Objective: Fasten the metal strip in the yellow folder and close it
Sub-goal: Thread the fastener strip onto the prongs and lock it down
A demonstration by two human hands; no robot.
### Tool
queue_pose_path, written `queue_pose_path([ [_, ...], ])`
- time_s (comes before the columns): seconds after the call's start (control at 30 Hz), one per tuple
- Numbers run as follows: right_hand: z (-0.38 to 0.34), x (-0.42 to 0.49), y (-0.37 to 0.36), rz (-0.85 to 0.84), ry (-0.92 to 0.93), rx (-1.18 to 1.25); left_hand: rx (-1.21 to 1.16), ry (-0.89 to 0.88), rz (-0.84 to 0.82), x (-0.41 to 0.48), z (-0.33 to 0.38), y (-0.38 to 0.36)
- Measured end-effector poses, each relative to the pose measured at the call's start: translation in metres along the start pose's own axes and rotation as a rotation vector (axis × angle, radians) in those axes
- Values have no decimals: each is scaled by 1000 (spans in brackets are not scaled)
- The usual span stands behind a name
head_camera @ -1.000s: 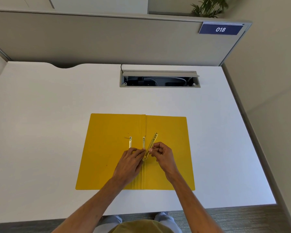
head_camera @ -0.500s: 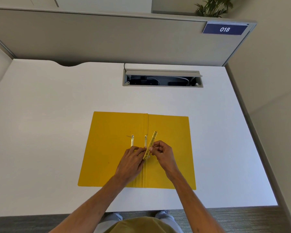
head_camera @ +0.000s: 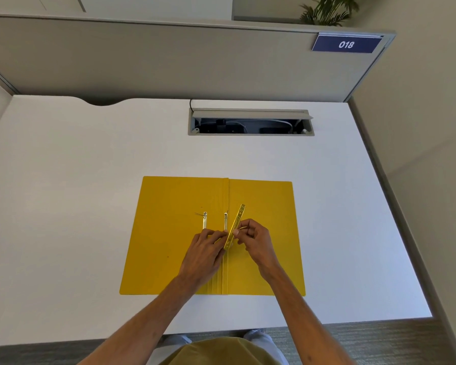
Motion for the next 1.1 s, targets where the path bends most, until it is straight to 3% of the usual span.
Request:
queue_pose_path([
  [0.23, 0, -4, 0, -89, -3, 36, 7, -7, 18, 0, 1, 1],
  [1.1, 11, -4, 6, -10, -9, 22, 83, -24, 48, 2, 12, 8],
])
Point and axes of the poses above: each hand's wrist, its own x-axis towards the middle knuckle, its own y-axis out of the back of the hand, z = x × y, the point moved 4 cm from there along x, towards the middle knuckle, and after that the axes turned 12 degrees about -x, right-handed, at the moved point
